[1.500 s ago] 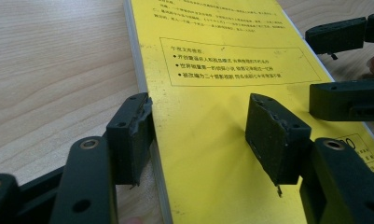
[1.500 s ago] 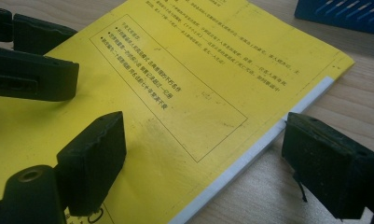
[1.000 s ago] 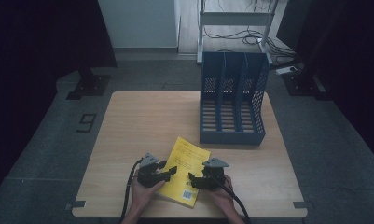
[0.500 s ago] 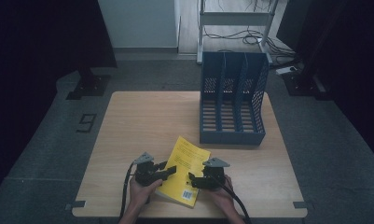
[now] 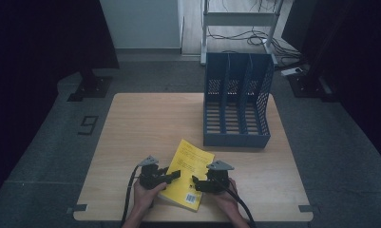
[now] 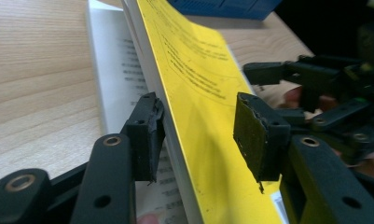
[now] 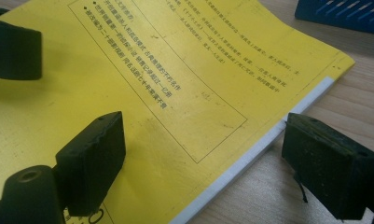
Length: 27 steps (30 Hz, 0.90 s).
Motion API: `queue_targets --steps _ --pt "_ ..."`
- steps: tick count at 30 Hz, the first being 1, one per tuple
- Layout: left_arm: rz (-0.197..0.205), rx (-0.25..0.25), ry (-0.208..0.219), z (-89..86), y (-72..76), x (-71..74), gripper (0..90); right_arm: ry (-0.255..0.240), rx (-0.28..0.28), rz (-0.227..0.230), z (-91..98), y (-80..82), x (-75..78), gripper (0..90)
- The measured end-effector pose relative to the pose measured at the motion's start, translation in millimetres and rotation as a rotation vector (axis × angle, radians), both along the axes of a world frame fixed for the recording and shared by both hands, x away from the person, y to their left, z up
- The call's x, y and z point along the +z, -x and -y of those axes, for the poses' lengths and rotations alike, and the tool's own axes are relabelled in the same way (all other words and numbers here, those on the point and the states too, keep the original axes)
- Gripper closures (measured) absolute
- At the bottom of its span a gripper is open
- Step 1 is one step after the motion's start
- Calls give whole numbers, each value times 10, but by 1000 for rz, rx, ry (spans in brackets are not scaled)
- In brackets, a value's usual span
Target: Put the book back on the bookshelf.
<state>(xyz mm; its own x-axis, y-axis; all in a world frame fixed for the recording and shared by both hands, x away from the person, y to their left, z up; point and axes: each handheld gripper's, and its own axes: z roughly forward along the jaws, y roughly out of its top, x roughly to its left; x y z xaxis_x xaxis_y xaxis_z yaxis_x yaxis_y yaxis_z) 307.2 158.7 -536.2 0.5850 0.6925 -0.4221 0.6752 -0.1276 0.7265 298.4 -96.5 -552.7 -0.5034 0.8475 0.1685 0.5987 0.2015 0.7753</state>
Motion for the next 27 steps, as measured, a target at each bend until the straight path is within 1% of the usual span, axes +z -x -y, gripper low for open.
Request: queue_targets --steps 1,2,4,7,10,12,13,14,16,19,20,21,22,27 --pt "0 0 0 0 0 0 533 0 0 1 0 0 -1 130" --pt "14 10 -40 24 7 -11 535 1 0 2 0 1 -1 130" --pt "26 18 -70 43 11 -27 544 1 1 4 -1 1 -3 130" --pt "29 23 -76 47 14 -37 562 5 2 6 -1 0 -3 130" --pt "38 21 -63 35 27 -13 606 4 3 5 0 0 -3 130" --pt "50 16 -65 36 40 3 636 3 4 5 1 0 -3 130" --pt "50 16 -65 36 40 3 653 3 4 5 1 0 -3 130" --pt "63 15 -59 34 54 19 675 3 4 5 1 0 -3 130" --pt "73 13 -46 31 67 31 717 2 6 4 4 0 -2 130" --pt "83 10 -36 30 79 42 752 1 8 2 7 -1 -2 130" --pt "100 3 -25 30 94 53 761 -1 13 1 14 -4 -2 130" --pt "100 3 -25 30 94 53 769 -1 13 1 14 -4 -2 130" --pt "110 -1 -10 31 106 63 777 -5 22 3 26 -7 -2 130" --pt "123 -3 10 33 134 88 805 -19 38 -4 63 -18 2 134"
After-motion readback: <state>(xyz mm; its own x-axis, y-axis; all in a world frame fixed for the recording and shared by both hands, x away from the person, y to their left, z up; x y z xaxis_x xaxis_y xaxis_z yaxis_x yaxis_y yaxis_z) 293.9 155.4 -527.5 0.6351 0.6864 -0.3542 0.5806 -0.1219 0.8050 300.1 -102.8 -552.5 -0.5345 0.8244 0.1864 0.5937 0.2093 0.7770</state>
